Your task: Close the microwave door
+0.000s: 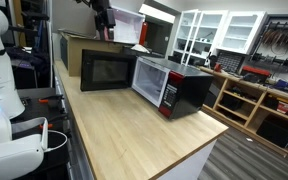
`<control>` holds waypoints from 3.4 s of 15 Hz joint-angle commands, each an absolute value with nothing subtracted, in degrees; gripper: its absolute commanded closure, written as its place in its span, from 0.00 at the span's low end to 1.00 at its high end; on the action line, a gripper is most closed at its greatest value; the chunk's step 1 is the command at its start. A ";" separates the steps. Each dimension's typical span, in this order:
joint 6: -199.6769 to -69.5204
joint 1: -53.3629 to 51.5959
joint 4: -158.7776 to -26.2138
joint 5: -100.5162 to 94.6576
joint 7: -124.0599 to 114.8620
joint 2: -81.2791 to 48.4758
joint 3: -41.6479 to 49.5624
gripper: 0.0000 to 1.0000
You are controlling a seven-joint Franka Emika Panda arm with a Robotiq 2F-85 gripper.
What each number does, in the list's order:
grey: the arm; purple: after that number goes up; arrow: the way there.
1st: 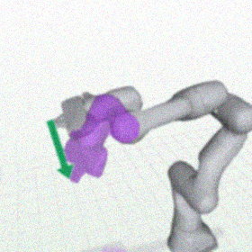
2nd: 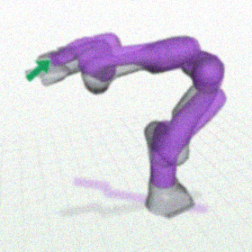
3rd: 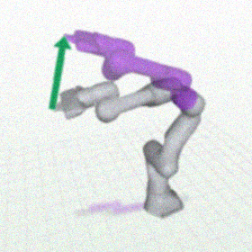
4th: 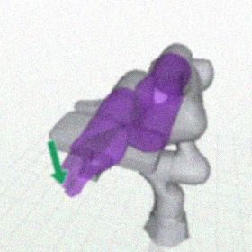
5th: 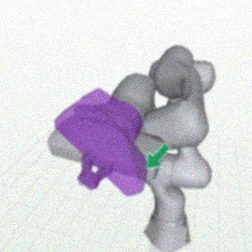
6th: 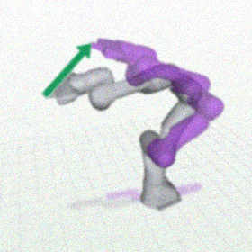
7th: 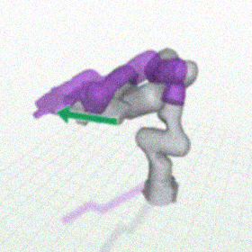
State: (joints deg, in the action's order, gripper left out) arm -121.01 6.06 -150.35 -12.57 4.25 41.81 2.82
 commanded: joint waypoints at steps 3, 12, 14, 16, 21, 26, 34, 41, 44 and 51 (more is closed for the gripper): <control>-121.90 2.05 -139.15 -12.01 6.37 31.91 1.60 0.00; -123.30 -8.24 -116.17 -5.28 21.08 8.92 -0.77 0.00; -122.68 -9.37 -111.42 -2.67 25.31 4.56 -2.02 0.00; -121.41 -9.83 -107.20 -0.98 29.16 1.14 -3.67 0.00; -117.93 -10.87 -101.71 1.59 38.51 -4.65 -8.85 0.00; -113.59 -11.98 -103.10 -0.06 46.08 -6.22 -13.04 0.00; -108.73 -13.32 -107.39 -7.11 50.03 -7.42 -14.98 0.00; -109.51 -15.14 -113.82 -11.40 50.91 -7.71 -16.52 0.24; -109.17 -15.44 -115.83 -14.53 51.47 -7.38 -16.54 0.41; -107.67 -15.24 -117.51 -23.25 50.18 -6.52 -15.91 0.95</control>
